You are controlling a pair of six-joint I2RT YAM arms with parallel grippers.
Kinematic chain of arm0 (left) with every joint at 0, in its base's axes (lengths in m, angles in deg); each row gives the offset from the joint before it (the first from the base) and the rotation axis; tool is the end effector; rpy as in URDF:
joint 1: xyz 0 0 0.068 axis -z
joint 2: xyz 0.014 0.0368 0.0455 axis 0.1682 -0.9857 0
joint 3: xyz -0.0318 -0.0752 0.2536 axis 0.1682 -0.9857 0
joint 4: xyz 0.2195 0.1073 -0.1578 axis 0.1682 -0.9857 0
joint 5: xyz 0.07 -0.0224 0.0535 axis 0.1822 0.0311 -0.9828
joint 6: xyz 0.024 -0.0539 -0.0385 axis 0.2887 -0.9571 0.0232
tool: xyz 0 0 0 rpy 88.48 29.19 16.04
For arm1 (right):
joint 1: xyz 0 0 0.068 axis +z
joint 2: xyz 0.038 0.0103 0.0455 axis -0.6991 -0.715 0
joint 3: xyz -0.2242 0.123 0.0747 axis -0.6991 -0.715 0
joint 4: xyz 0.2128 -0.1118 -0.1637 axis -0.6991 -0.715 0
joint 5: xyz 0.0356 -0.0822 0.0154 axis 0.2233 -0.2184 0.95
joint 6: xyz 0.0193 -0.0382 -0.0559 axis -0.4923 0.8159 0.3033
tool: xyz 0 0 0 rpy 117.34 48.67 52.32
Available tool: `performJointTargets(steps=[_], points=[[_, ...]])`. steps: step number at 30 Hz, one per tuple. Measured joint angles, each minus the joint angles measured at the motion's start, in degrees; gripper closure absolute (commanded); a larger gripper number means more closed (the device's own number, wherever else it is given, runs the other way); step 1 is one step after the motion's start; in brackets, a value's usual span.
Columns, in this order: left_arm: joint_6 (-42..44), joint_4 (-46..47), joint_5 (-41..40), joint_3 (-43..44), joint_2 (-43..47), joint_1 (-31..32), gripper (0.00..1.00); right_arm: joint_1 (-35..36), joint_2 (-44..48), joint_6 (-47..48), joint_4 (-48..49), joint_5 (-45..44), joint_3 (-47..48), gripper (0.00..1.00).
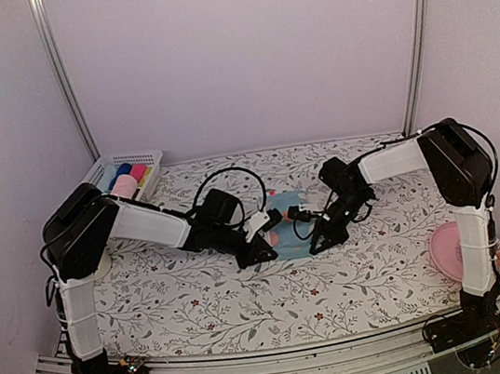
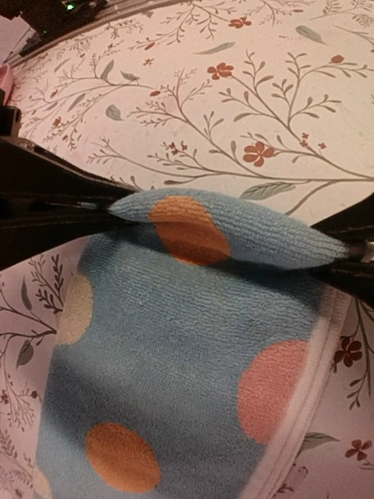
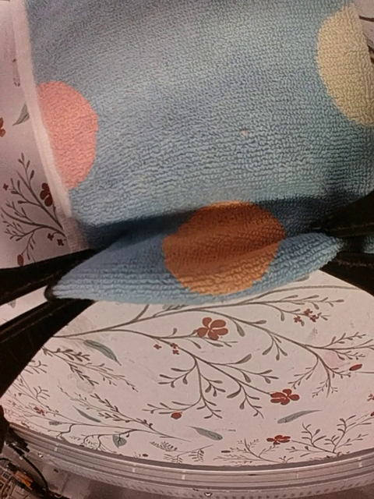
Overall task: Roll the towels
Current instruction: Roll the towel at the center of the board.
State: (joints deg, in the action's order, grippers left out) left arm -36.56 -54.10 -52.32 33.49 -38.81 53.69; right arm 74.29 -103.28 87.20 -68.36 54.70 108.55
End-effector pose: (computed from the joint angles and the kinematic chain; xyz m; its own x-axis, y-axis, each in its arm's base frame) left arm 0.2998 -0.3300 0.0668 -0.3272 0.5994 -0.7305 0.9433 0.2534 -0.2146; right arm 0.3378 0.2381 0.0780 -0.2830 -0.7768 -0.5626 -0.9319 0.0838 0.3530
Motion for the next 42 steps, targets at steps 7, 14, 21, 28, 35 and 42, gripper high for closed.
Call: performJointTargets(steps=[7, 14, 21, 28, 35, 42], points=[[-3.3, 1.8, 3.4, -1.4, 0.0, -0.8, 0.93, -1.2, -0.8, -0.3, -2.5, 1.4, 1.7, 0.86], [-6.1, 2.6, 5.4, -2.6, -0.2, -1.1, 0.95, -2.3, -2.2, -1.9, -5.3, 1.8, 4.5, 0.84], [-7.0, 3.3, 6.7, -2.6, -0.7, -1.2, 0.64, -2.4, -4.2, -1.9, -8.3, 3.8, 6.1, 0.93], [-7.9, 4.6, 5.5, -4.9, 1.3, -1.2, 0.56, -2.4, -5.9, -2.4, -11.2, 4.7, 8.3, 0.93], [-8.4, 4.2, 0.5, -7.2, 6.0, -0.6, 0.52, -2.4, -6.8, -5.0, -12.3, 4.9, 9.5, 0.93], [-8.4, 3.8, -1.5, -2.2, 4.1, 1.3, 0.52, -2.4, -7.0, -6.4, -12.6, 4.9, 9.8, 0.93]])
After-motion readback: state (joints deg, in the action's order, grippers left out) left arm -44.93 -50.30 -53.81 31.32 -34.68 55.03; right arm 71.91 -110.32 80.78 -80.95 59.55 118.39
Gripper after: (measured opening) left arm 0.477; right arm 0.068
